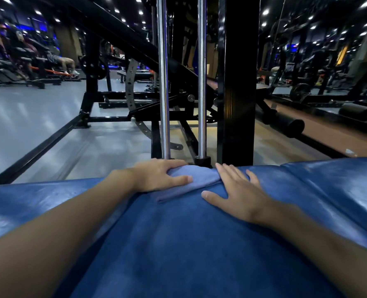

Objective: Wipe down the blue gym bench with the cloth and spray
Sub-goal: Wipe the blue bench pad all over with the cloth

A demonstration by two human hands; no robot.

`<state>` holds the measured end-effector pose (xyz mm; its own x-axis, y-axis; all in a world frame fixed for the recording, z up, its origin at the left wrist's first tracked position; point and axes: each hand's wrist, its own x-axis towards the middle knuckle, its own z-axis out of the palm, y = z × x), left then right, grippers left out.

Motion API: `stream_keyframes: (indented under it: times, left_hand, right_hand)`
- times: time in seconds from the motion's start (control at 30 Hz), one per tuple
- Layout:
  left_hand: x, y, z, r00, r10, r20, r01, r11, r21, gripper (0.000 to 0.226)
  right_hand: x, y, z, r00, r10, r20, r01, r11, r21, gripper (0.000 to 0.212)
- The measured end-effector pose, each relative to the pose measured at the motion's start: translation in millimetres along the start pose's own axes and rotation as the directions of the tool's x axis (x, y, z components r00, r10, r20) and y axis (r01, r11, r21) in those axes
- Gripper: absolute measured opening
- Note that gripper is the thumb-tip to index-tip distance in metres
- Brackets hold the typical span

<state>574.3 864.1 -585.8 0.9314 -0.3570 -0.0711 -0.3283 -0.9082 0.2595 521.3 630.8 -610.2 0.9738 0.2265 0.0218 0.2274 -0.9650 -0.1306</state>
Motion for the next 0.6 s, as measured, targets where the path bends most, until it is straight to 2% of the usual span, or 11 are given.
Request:
stream_keyframes:
  times: [0.17,0.3,0.43,0.6]
  left_hand:
    - [-14,-34,-7,0.999,-0.029,0.025,0.029,0.999,-0.026,0.091]
    - [-4,-3,-6,1.000,-0.011,0.011,0.011,0.998,0.057,0.071]
    - [1,8,-2,0.999,0.036,0.019,-0.036,0.999,0.019,0.072]
    - [-18,-20,-7,1.000,0.020,0.017,-0.021,0.999,0.046,0.074]
  right_hand:
    - [2,-2,-1,1.000,0.002,0.024,-0.002,0.999,-0.033,0.095]
    - [0,-4,-2,1.000,0.008,0.024,-0.007,0.999,-0.051,0.096]
    - [-7,-15,-8,0.998,0.056,0.024,-0.053,0.995,-0.089,0.086]
    - [-15,-62,-4,0.999,0.051,-0.009,-0.050,0.994,0.093,0.087]
